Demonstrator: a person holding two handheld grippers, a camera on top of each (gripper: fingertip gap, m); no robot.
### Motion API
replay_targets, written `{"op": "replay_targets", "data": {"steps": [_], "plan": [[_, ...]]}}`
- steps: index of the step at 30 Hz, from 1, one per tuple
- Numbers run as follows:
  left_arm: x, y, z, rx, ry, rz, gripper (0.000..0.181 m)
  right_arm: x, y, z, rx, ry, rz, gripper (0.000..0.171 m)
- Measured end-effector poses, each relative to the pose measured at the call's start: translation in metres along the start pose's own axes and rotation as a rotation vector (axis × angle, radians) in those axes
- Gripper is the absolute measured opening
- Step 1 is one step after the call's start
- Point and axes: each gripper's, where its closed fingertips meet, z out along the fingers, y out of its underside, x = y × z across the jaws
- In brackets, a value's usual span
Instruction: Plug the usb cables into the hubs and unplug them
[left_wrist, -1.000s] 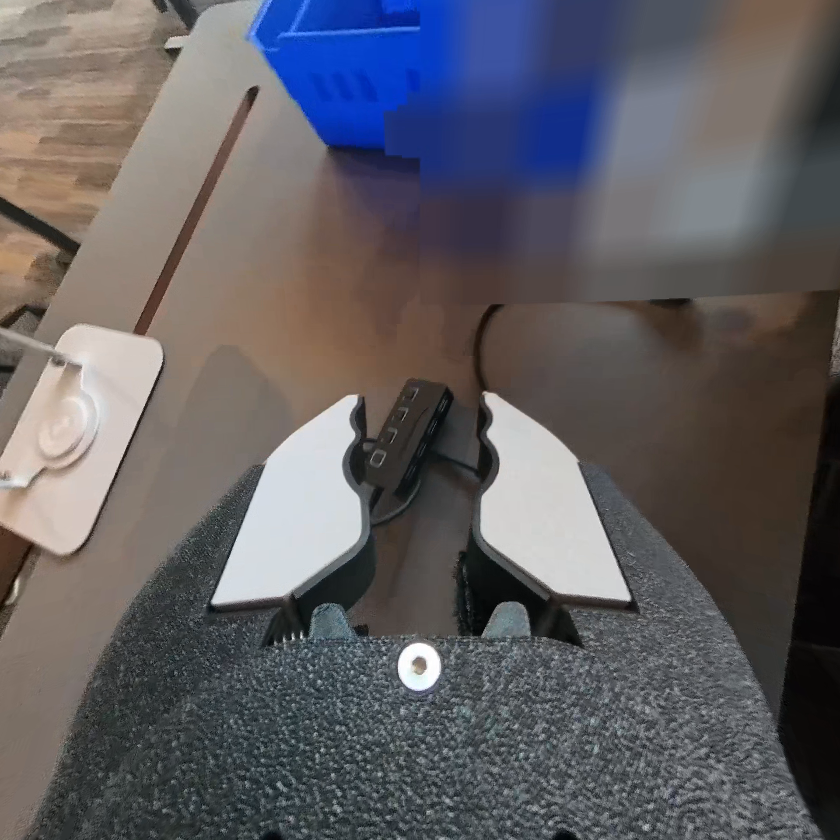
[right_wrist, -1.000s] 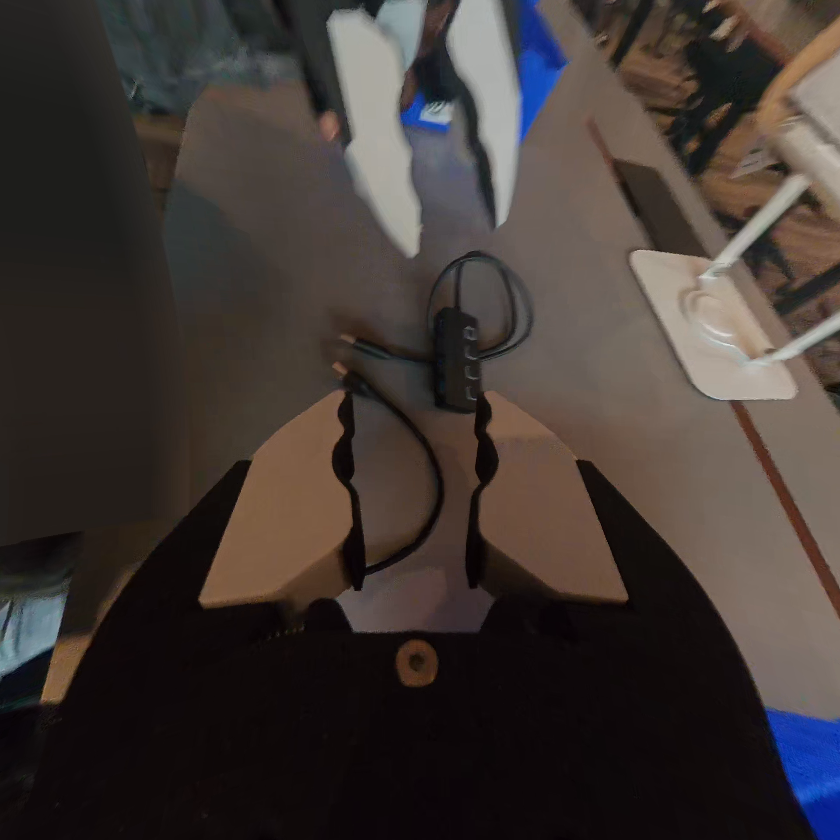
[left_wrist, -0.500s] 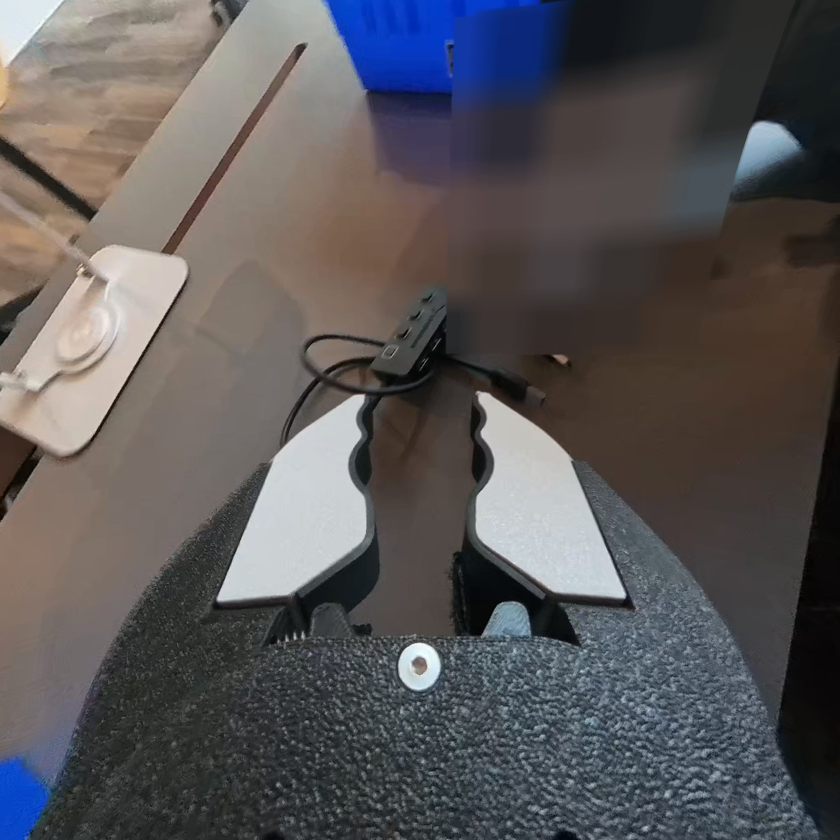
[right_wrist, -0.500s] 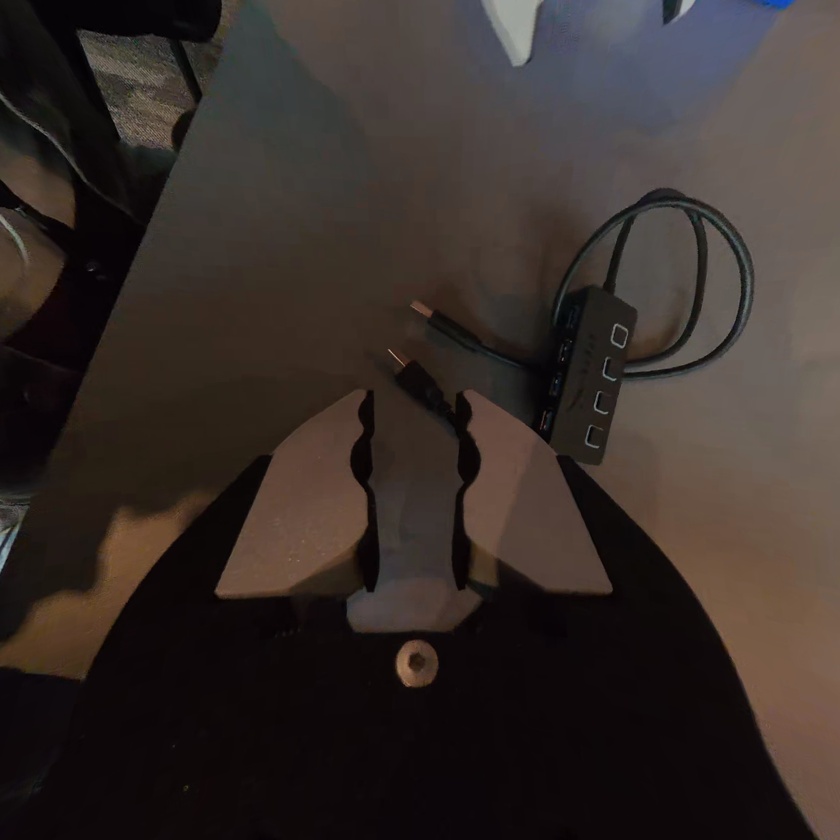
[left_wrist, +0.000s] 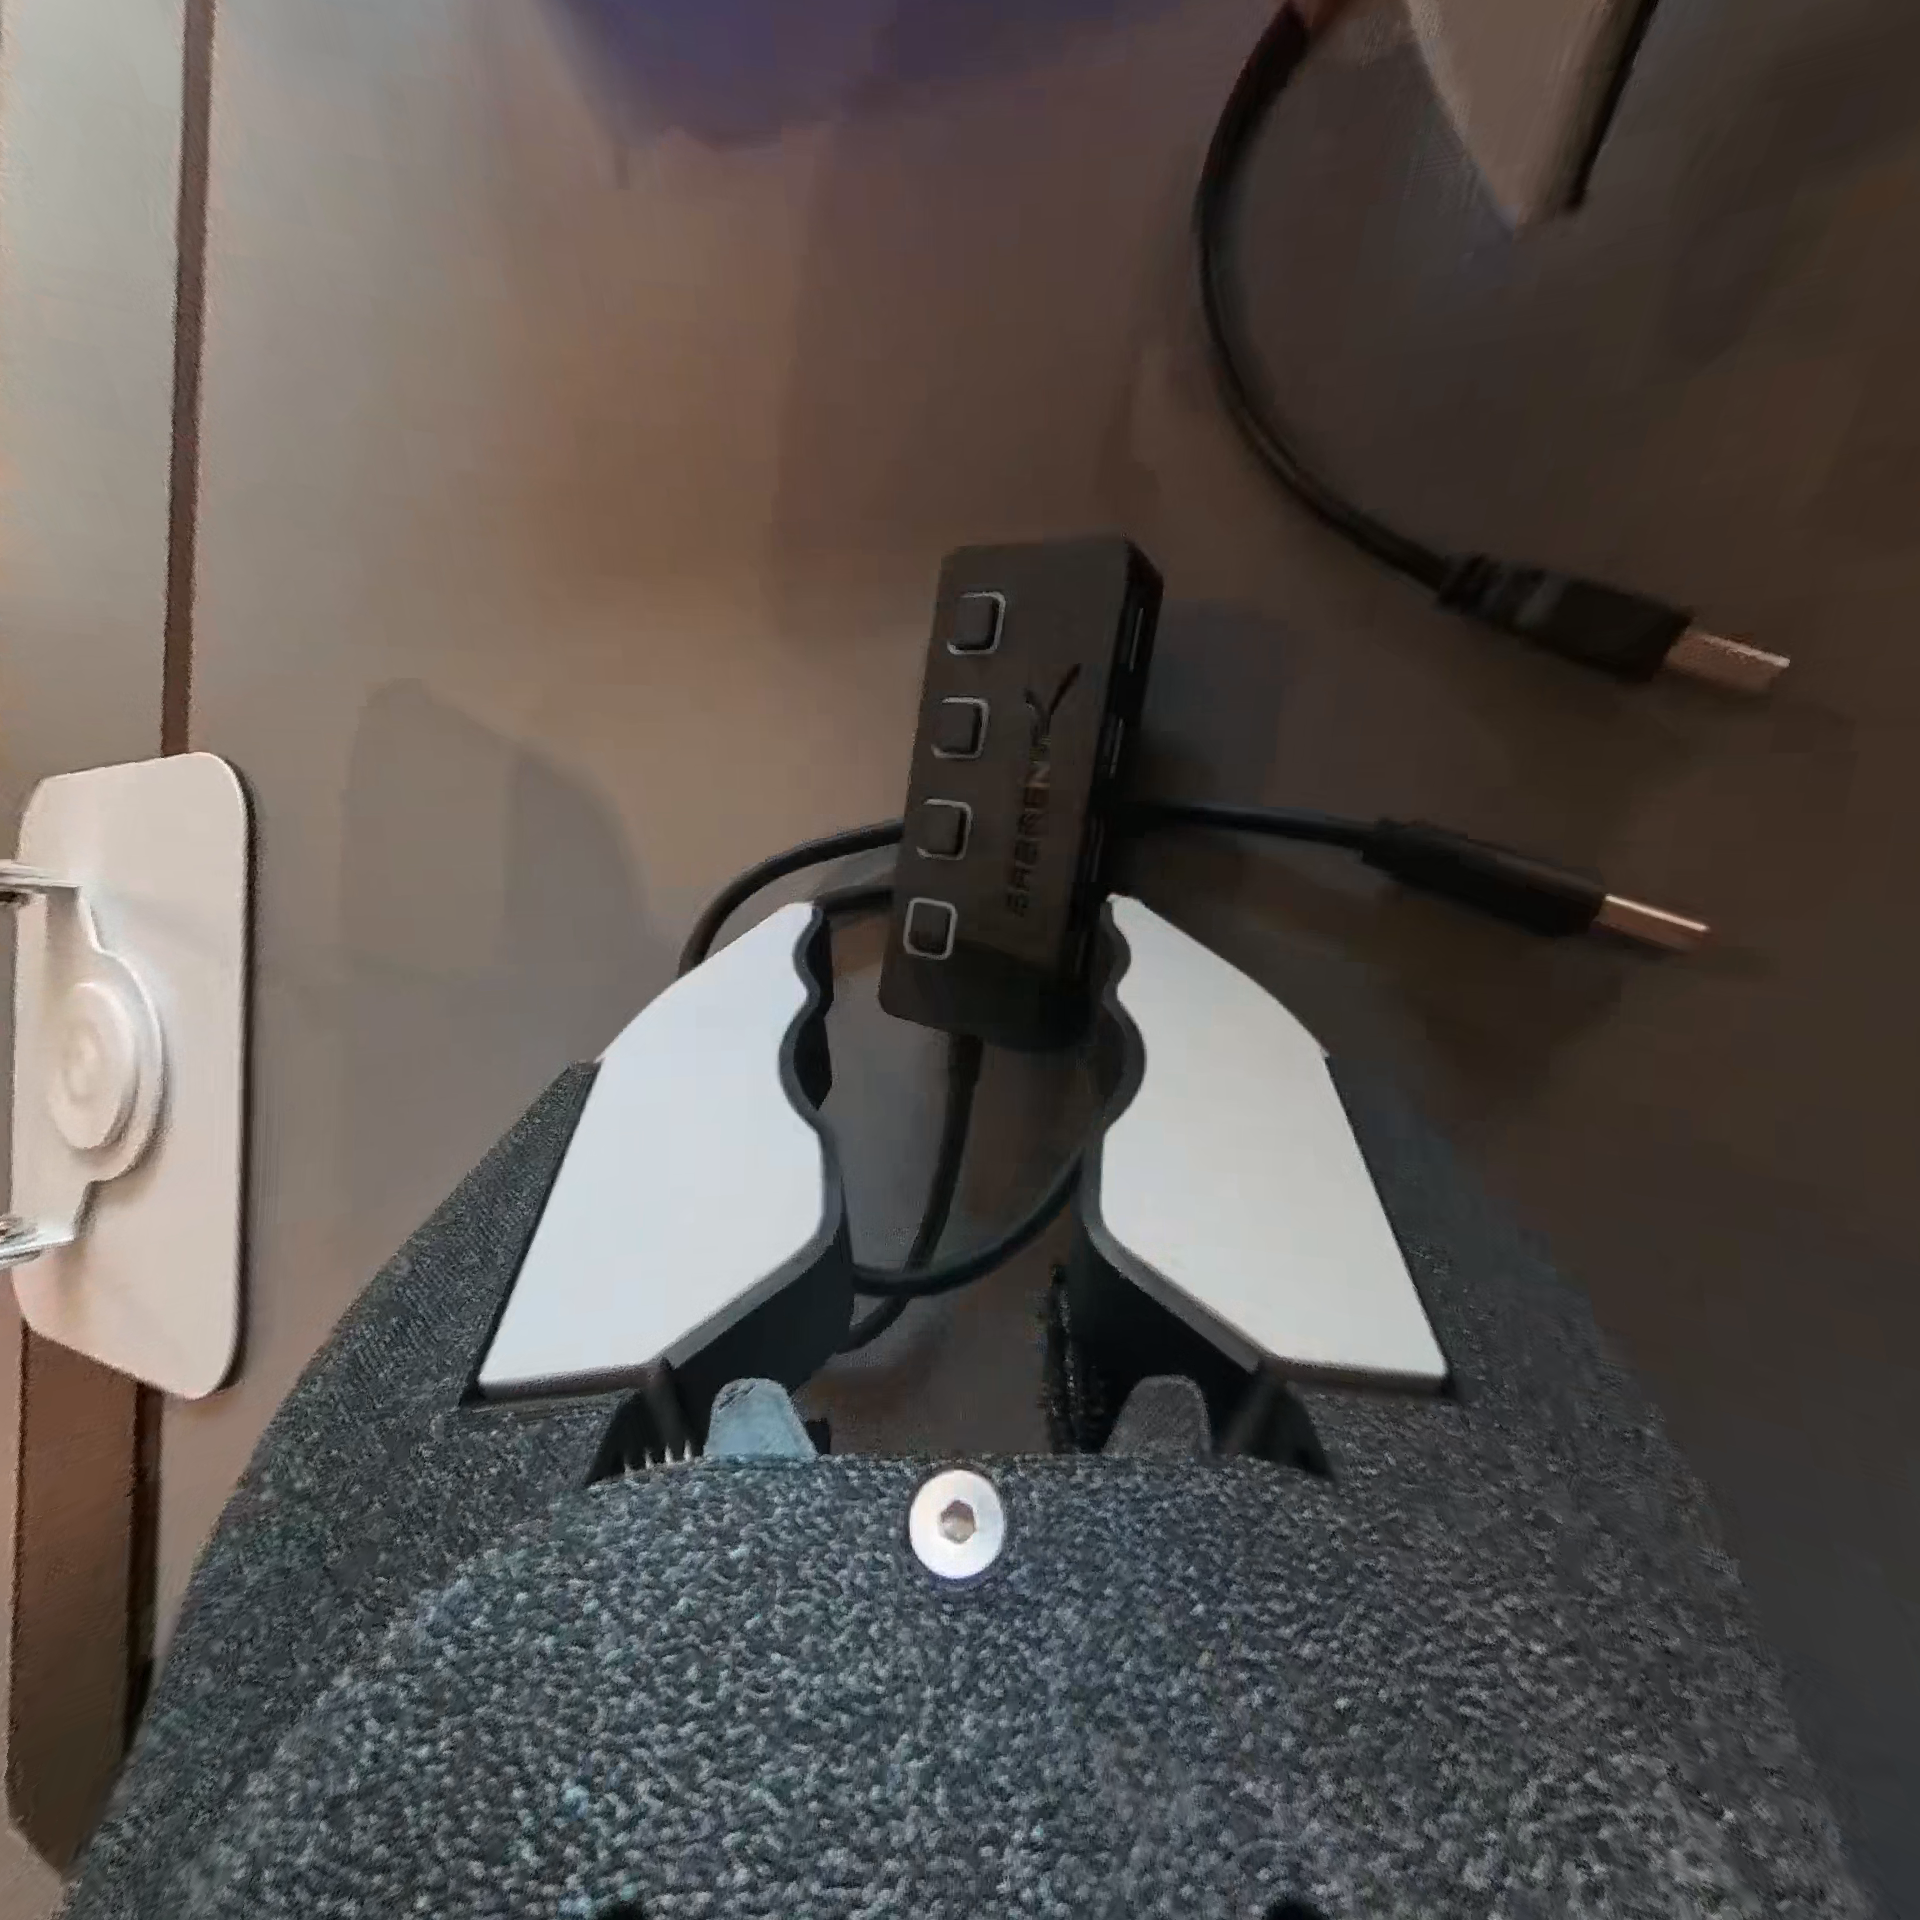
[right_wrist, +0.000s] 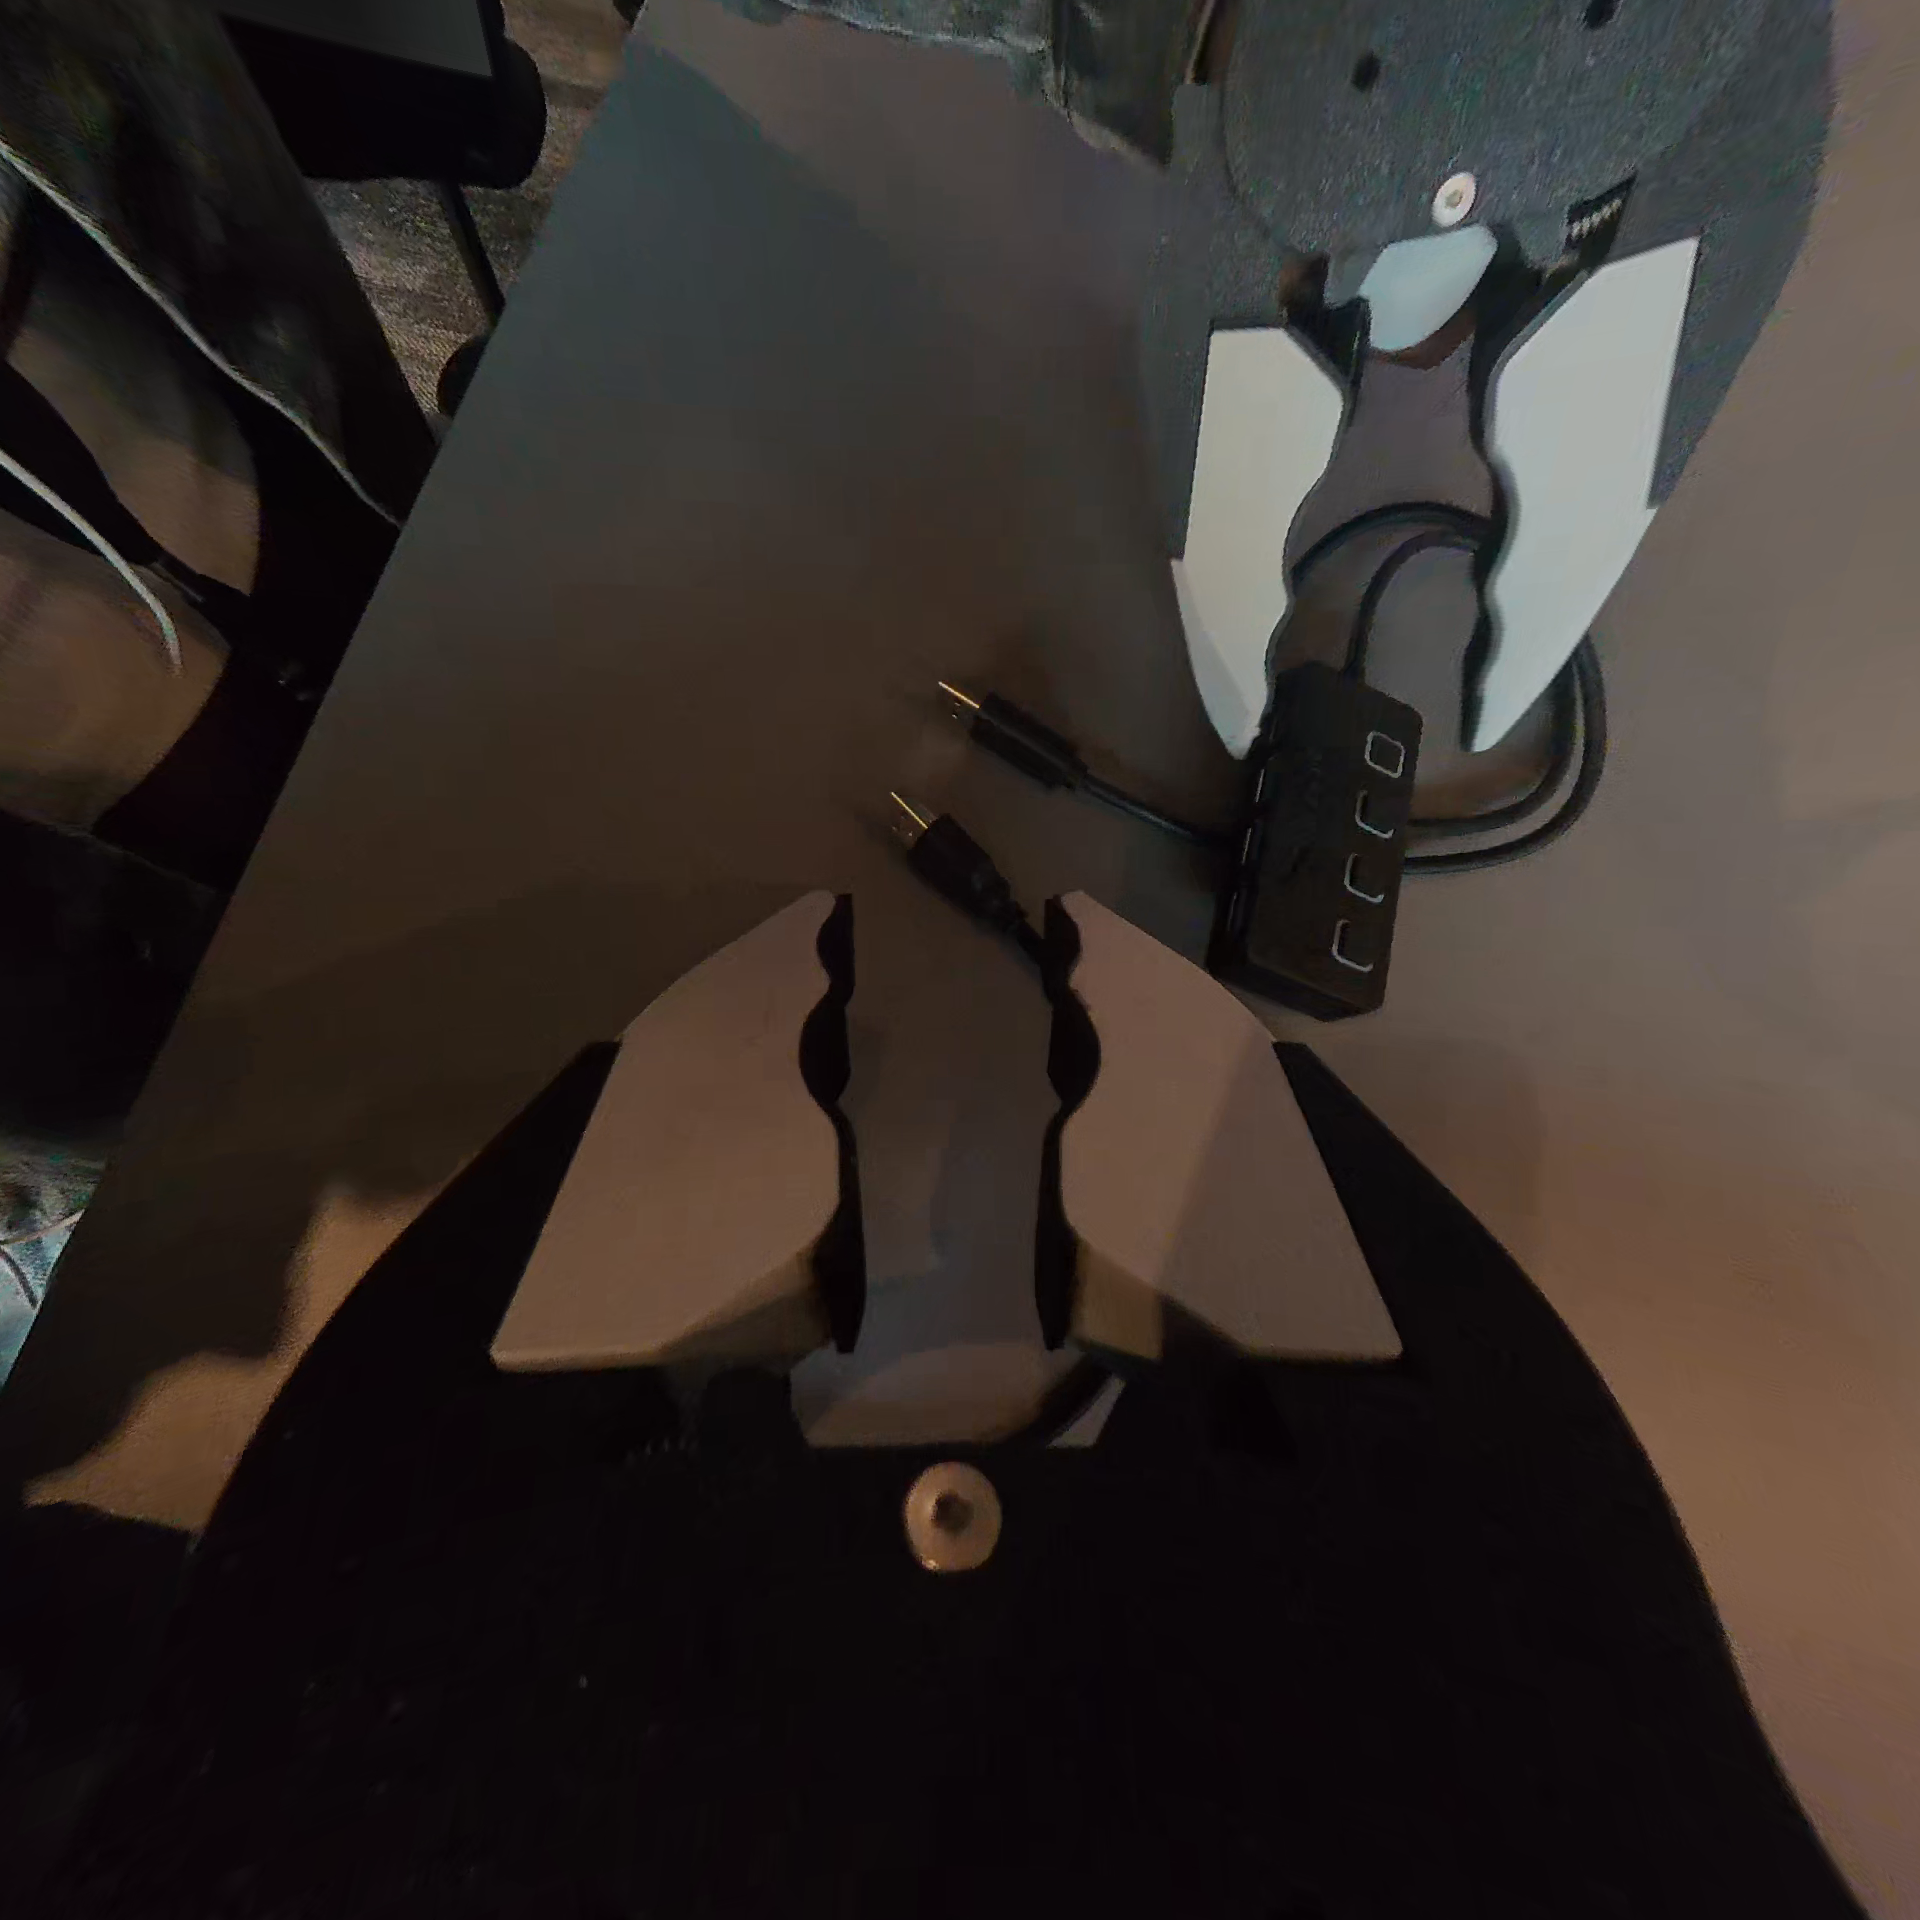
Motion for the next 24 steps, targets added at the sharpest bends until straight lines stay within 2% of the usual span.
{"op": "replay_targets", "data": {"steps": [5,8,12,16,18,21,24], "plan": [[0.008,0.006,0.009,0.039,0.063,0.001,0.045,0.002,0.002,0.001,-0.008,0.008,0.005,0.035],[0.008,0.007,0.009,0.080,0.092,-0.014,0.044,0.016,0.002,0.002,-0.005,0.083,0.007,0.037],[0.008,0.006,0.007,0.117,0.142,-0.086,0.042,0.065,-0.004,-0.003,0.062,0.347,0.094,0.052],[0.006,-0.002,-0.005,0.189,0.124,-0.122,0.042,0.079,-0.007,0.005,0.120,0.381,0.219,0.079],[0.003,-0.009,-0.016,0.236,0.098,-0.124,0.042,0.077,-0.011,0.010,0.150,0.348,0.268,0.085],[0.002,-0.019,-0.034,0.262,0.057,-0.089,0.042,0.077,-0.028,0.010,0.272,0.297,0.365,0.080],[0.005,-0.027,-0.046,0.261,0.043,-0.064,0.042,0.079,-0.038,0.007,0.328,0.312,0.362,0.070]]}}
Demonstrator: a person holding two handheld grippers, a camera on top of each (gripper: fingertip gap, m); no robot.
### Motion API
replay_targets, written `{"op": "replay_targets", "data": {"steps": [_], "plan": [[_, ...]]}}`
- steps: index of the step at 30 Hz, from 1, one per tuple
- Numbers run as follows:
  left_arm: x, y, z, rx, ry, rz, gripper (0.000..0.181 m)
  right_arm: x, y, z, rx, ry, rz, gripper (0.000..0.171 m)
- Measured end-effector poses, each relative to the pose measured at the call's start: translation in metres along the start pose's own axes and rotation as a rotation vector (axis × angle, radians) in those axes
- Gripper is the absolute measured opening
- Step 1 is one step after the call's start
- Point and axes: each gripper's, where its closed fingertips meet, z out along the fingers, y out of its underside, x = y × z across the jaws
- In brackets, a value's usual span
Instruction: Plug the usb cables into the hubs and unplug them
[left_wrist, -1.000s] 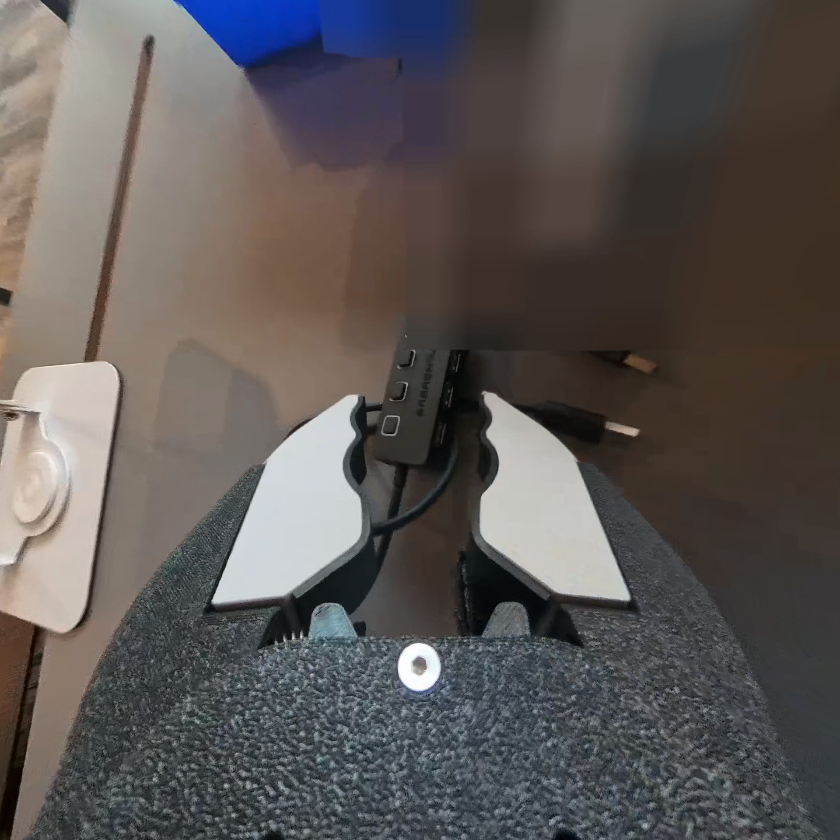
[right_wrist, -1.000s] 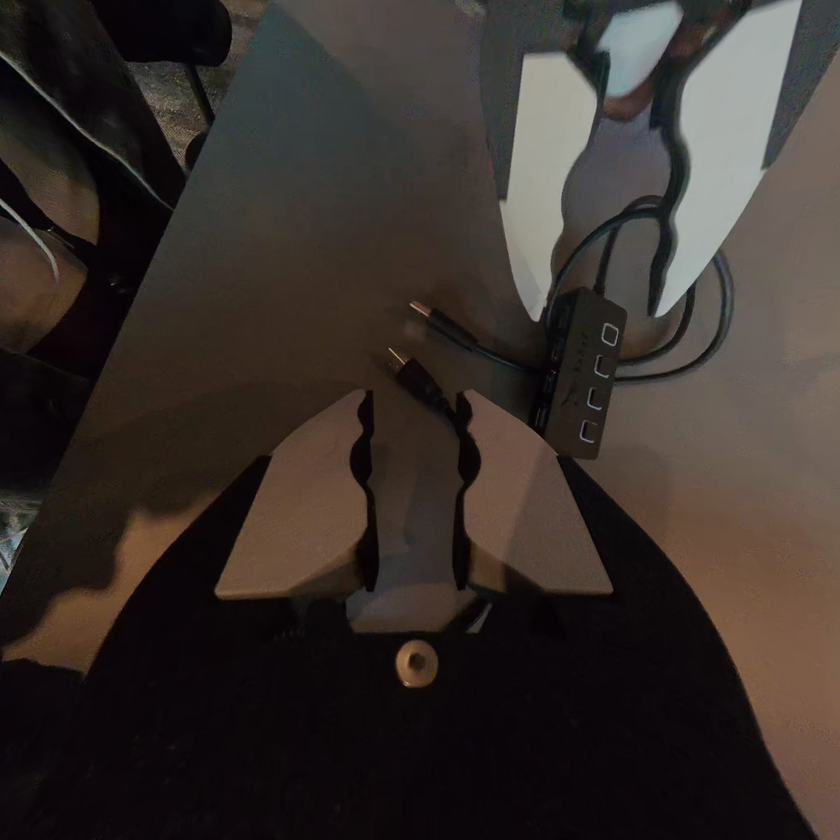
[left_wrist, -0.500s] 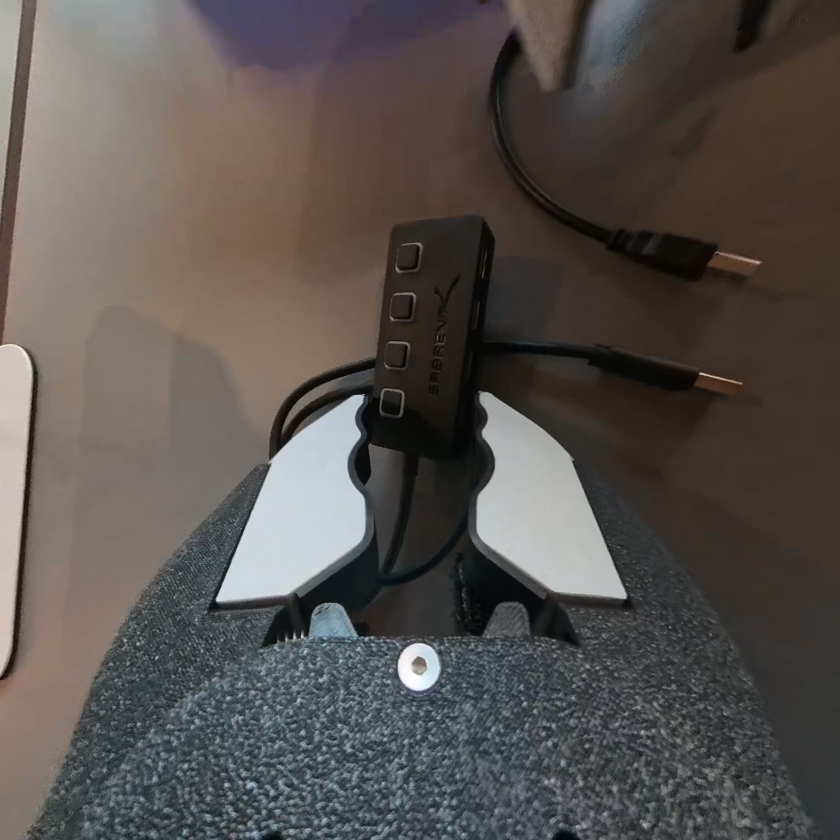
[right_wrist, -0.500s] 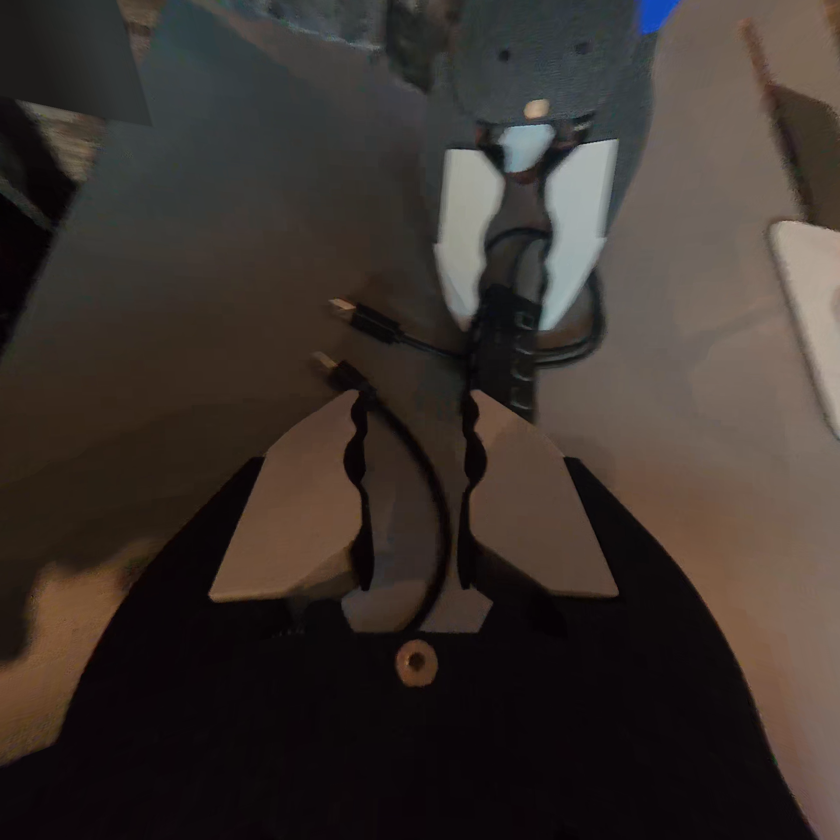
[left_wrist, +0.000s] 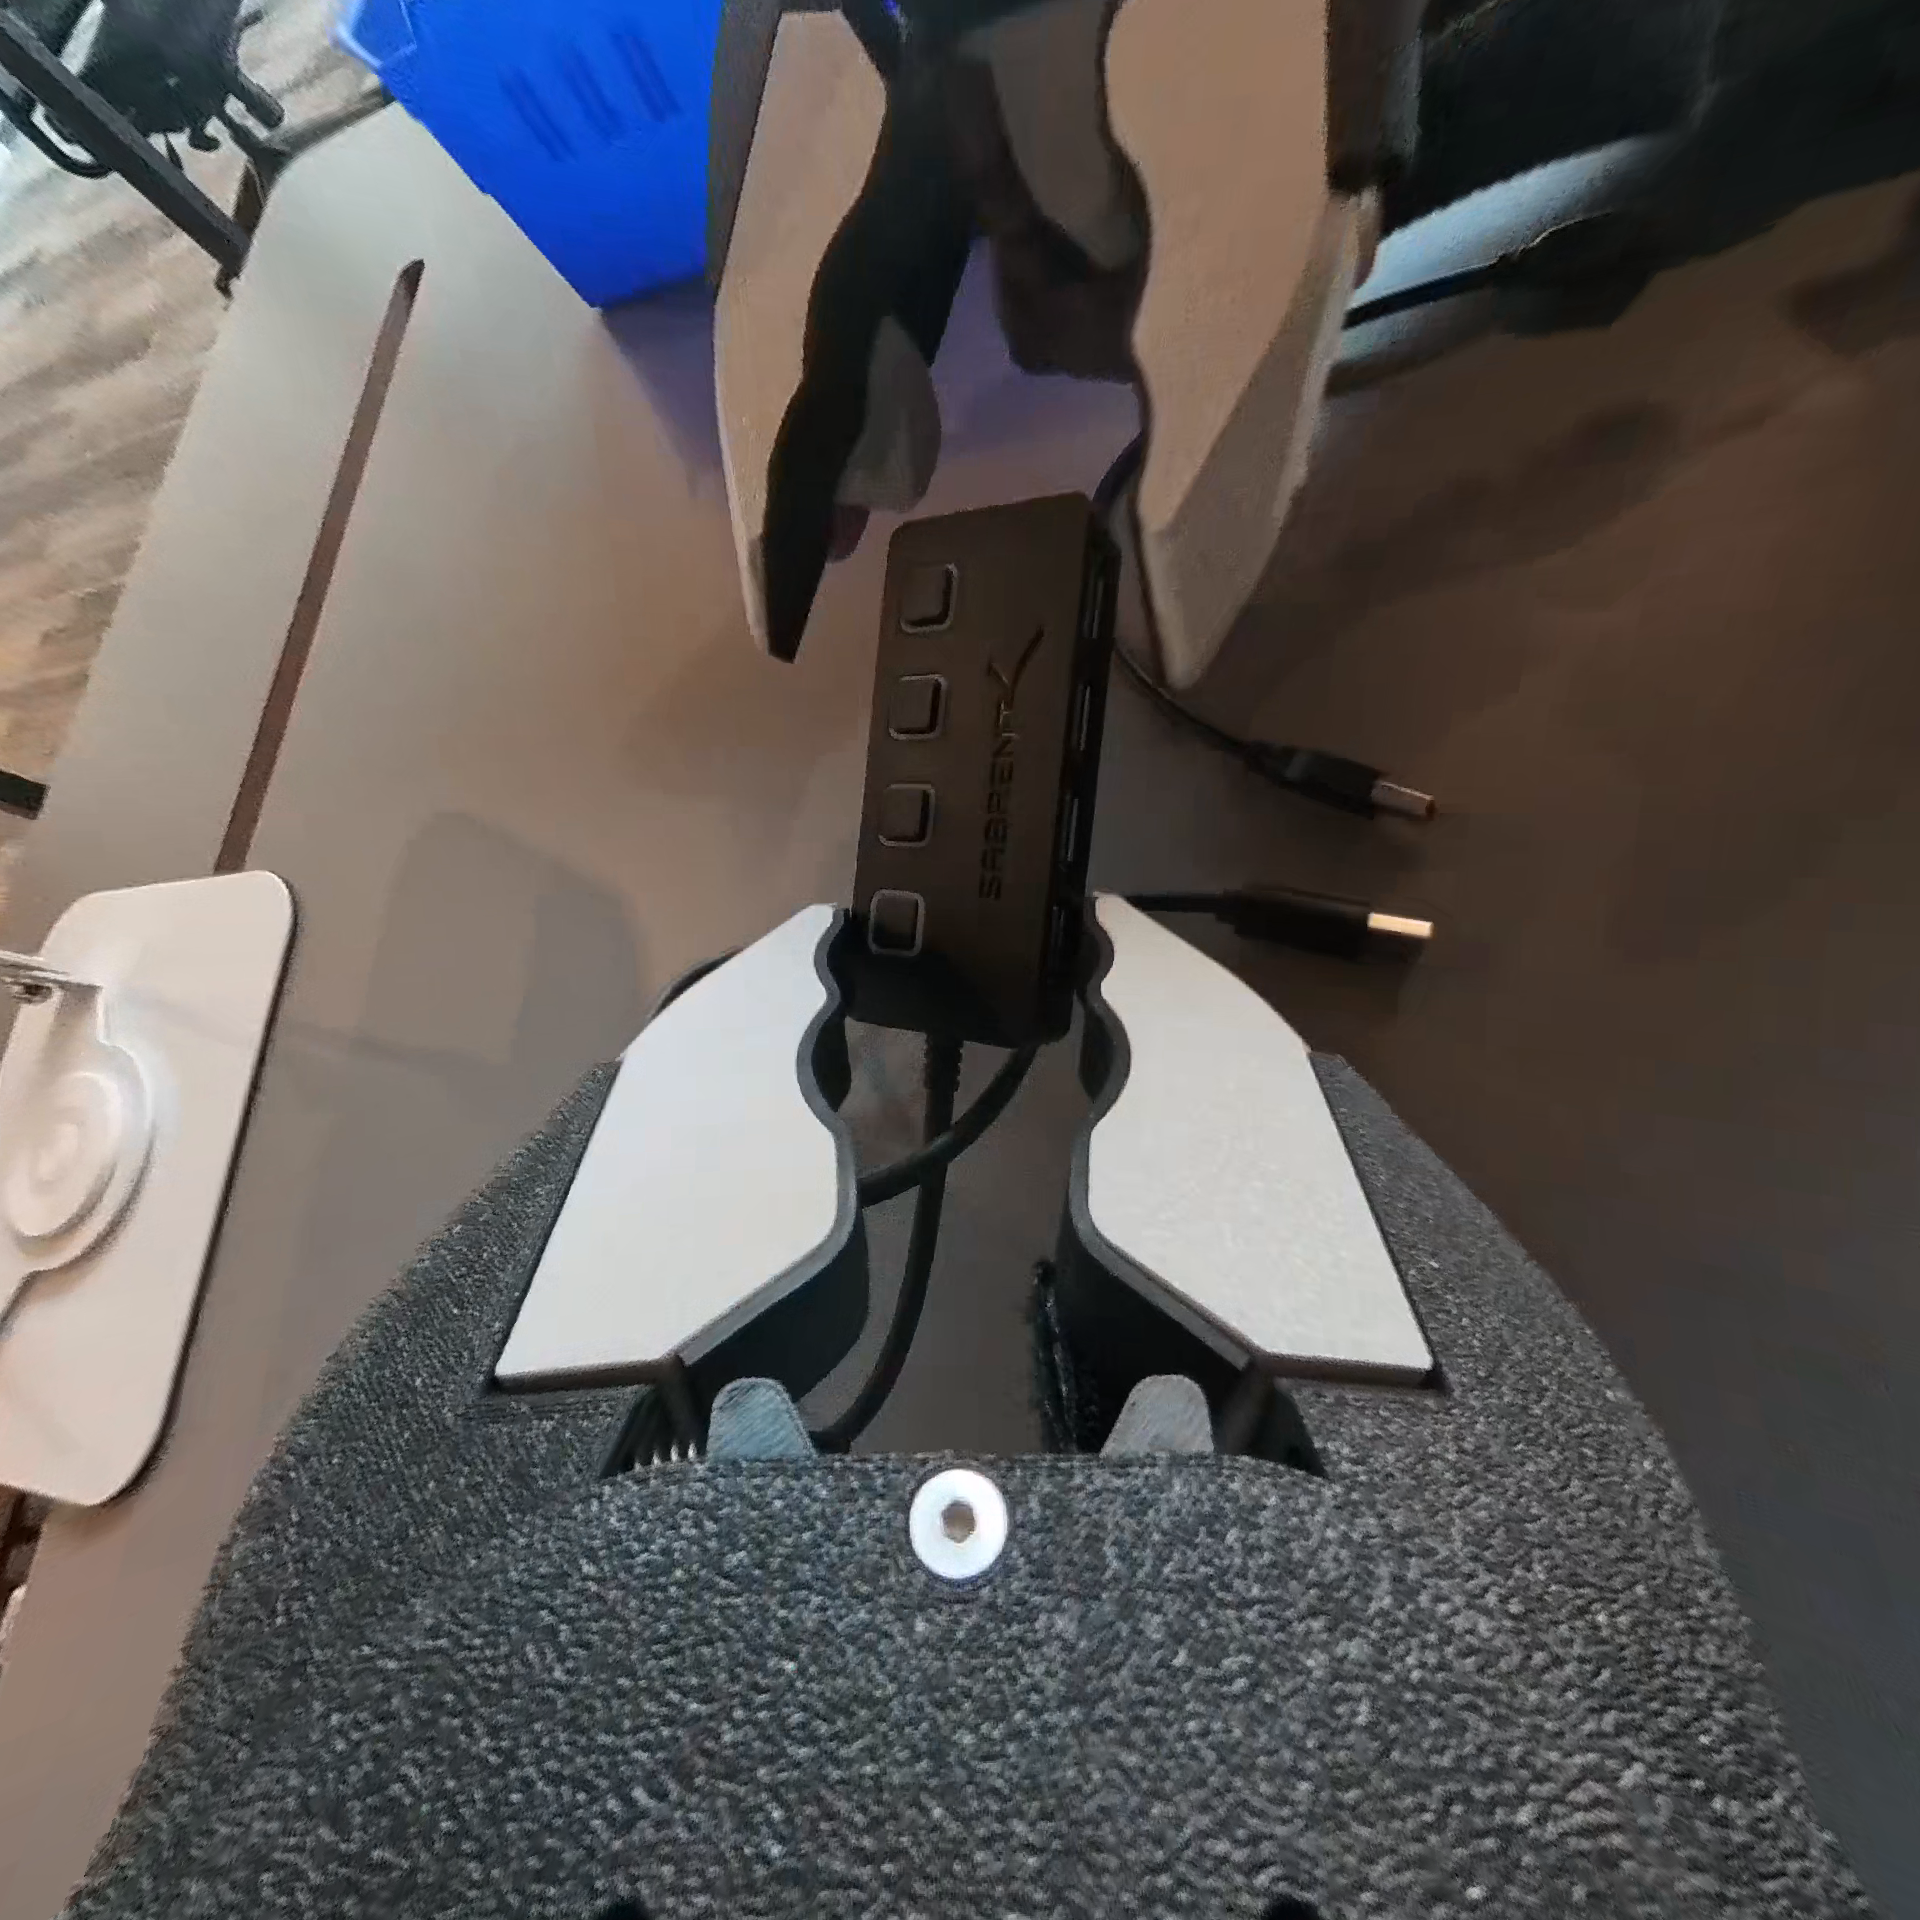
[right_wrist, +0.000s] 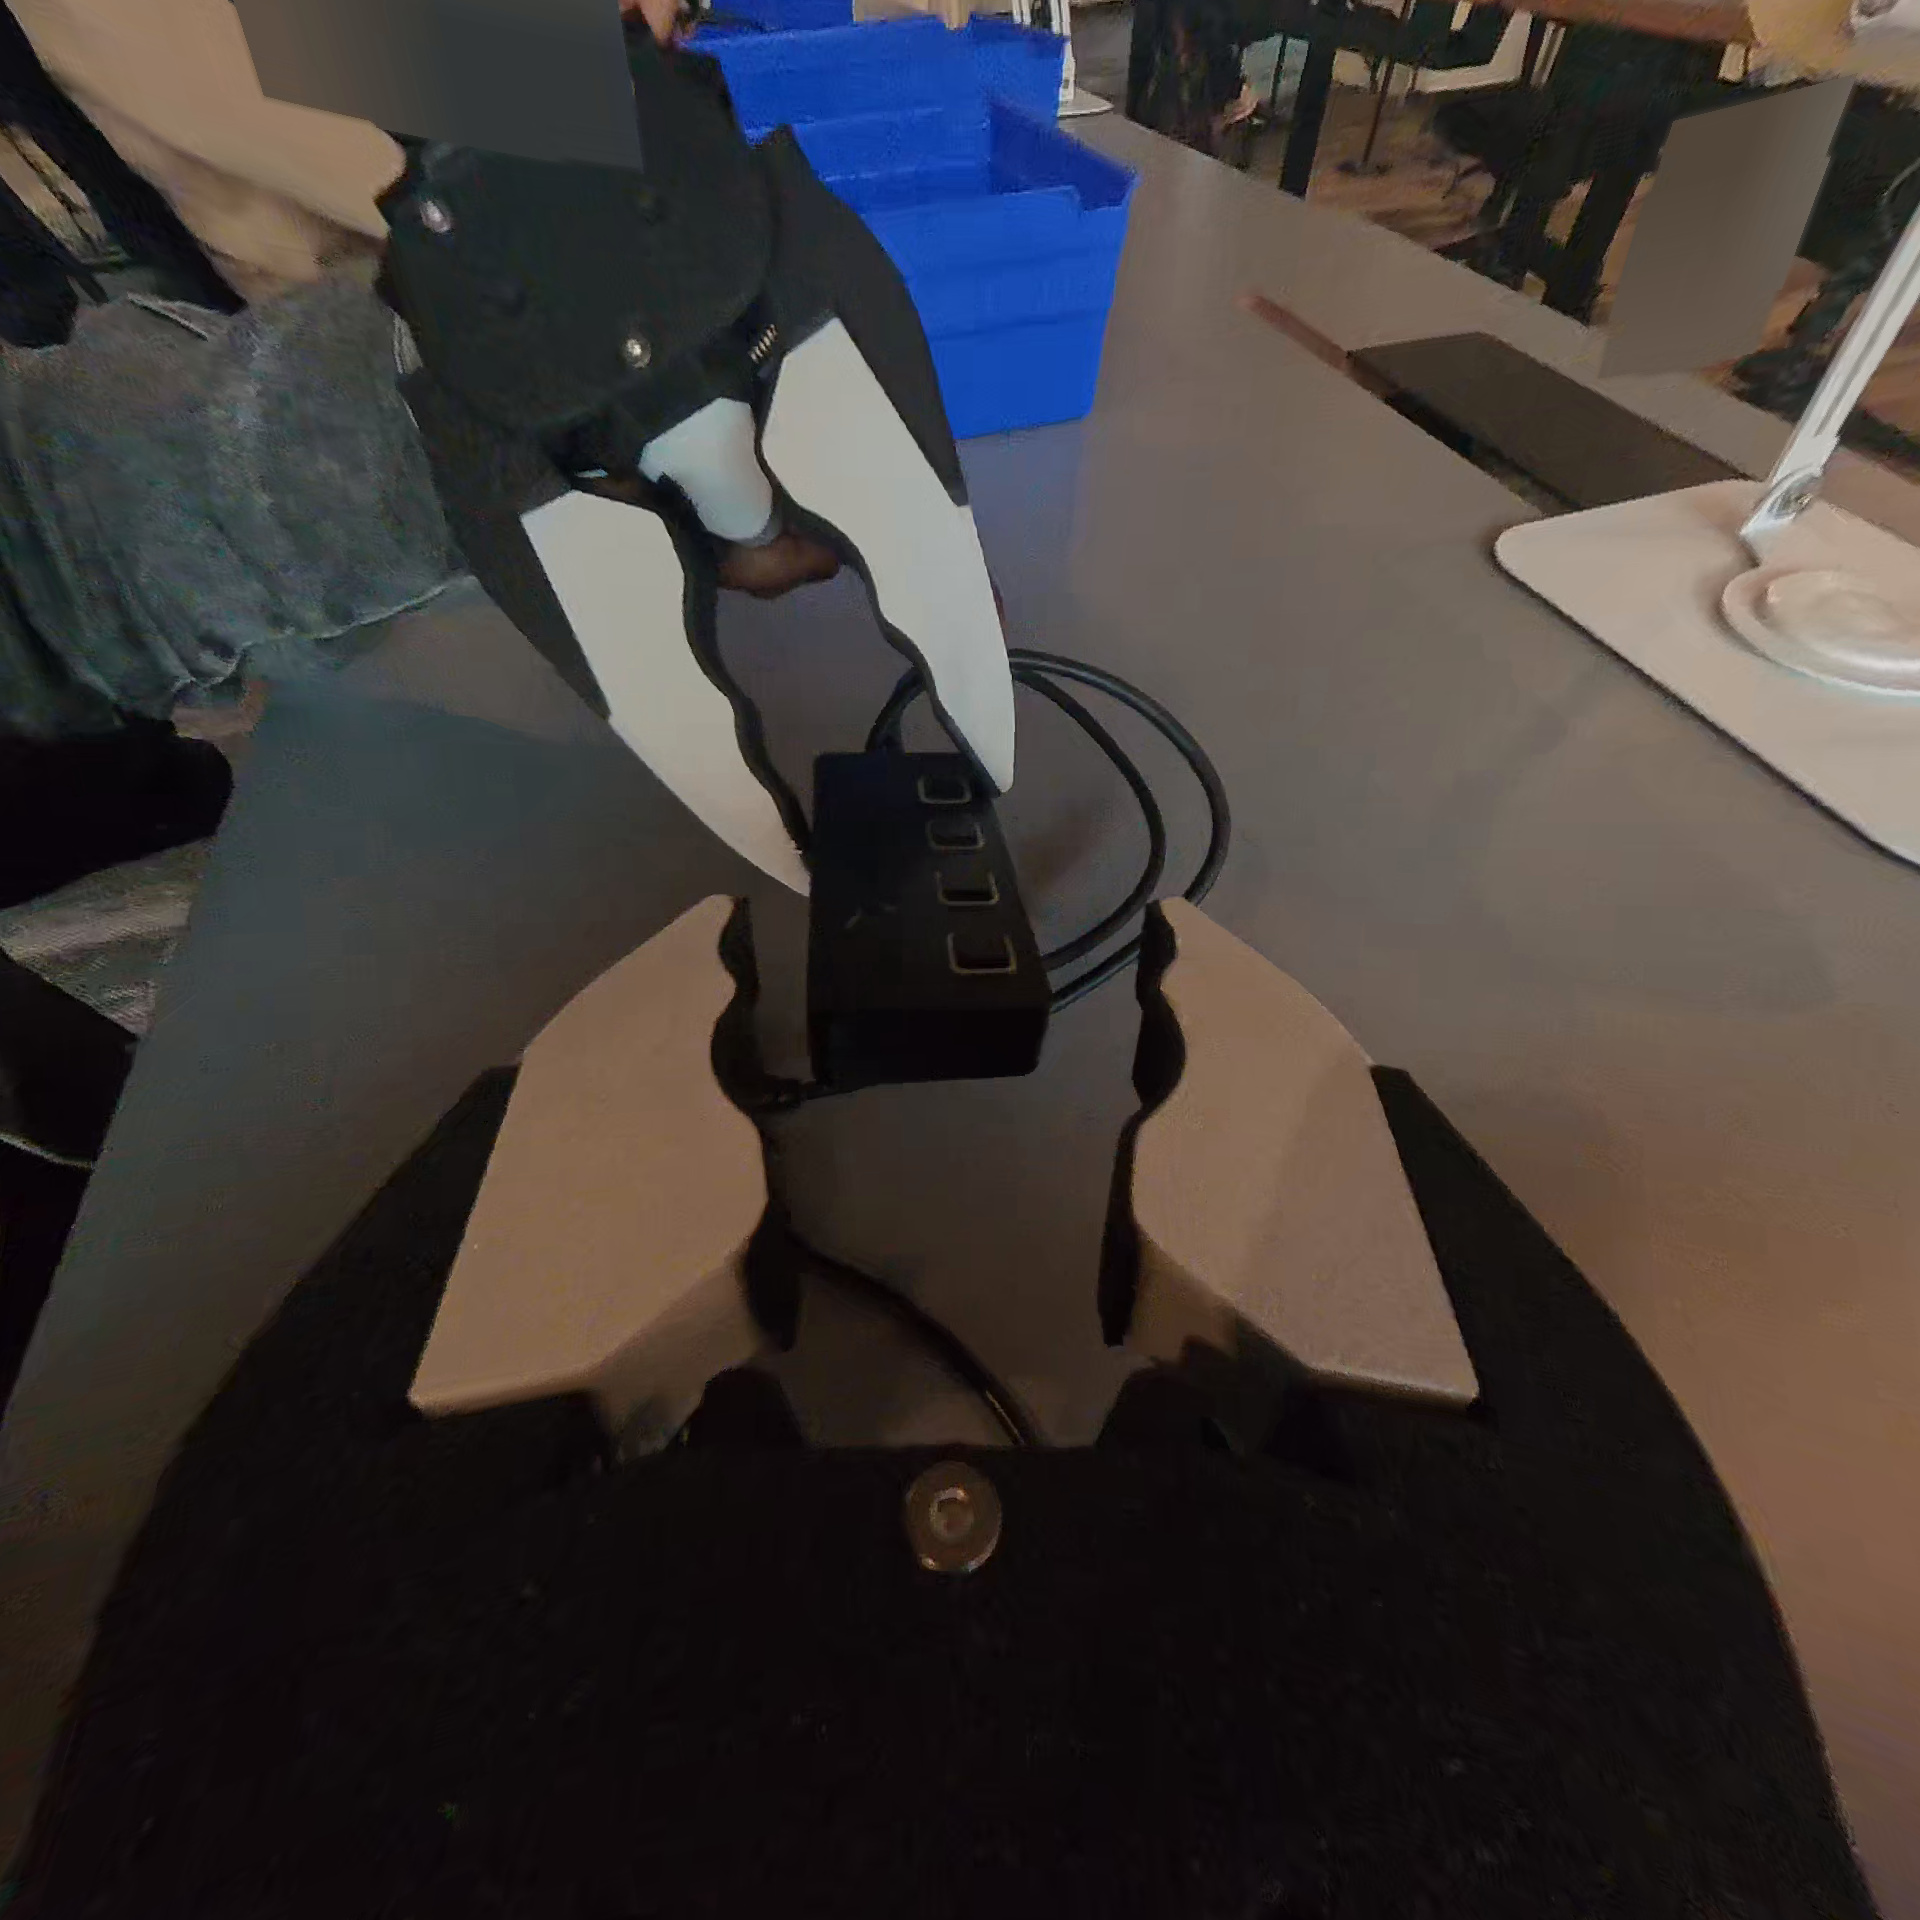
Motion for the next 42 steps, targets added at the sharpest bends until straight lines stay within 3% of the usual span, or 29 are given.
{"op": "replay_targets", "data": {"steps": [2,4,8,11,14,18,23,27,33,38,42], "plan": [[0.002,-0.006,-0.004,0.006,-0.005,0.003,0.042,-0.002,0.002,0.002,-0.019,0.009,-0.043,0.066],[0.001,-0.010,-0.007,0.017,-0.015,0.000,0.042,-0.005,0.003,0.004,-0.033,0.009,-0.085,0.046],[-0.002,-0.021,-0.017,0.103,-0.044,-0.027,0.042,-0.011,-0.015,-0.004,0.049,0.001,-0.097,0.045],[-0.020,-0.046,-0.046,0.298,-0.185,-0.090,0.050,-0.006,-0.031,-0.016,0.147,0.014,-0.065,0.044],[-0.026,-0.068,-0.096,0.556,-0.226,-0.285,0.058,0.000,-0.041,-0.029,0.226,0.016,-0.021,0.044],[0.001,-0.063,-0.119,0.724,-0.003,-0.625,0.060,-0.006,-0.055,-0.041,0.324,-0.039,-0.016,0.044],[0.014,-0.050,-0.089,0.725,0.200,-0.967,0.061,-0.025,-0.059,-0.039,0.336,-0.076,-0.145,0.044],[0.002,-0.044,-0.080,0.684,0.179,-1.059,0.061,-0.036,-0.058,-0.038,0.321,-0.086,-0.257,0.044],[0.014,-0.056,-0.063,0.638,0.324,-1.205,0.066,-0.053,-0.058,-0.035,0.331,-0.113,-0.393,0.044],[0.014,-0.062,-0.062,0.657,0.402,-1.341,0.053,-0.054,-0.054,-0.037,0.319,-0.108,-0.459,0.044],[0.020,-0.069,-0.066,0.680,0.431,-1.280,0.070,-0.052,-0.055,-0.040,0.333,-0.110,-0.442,0.044]]}}
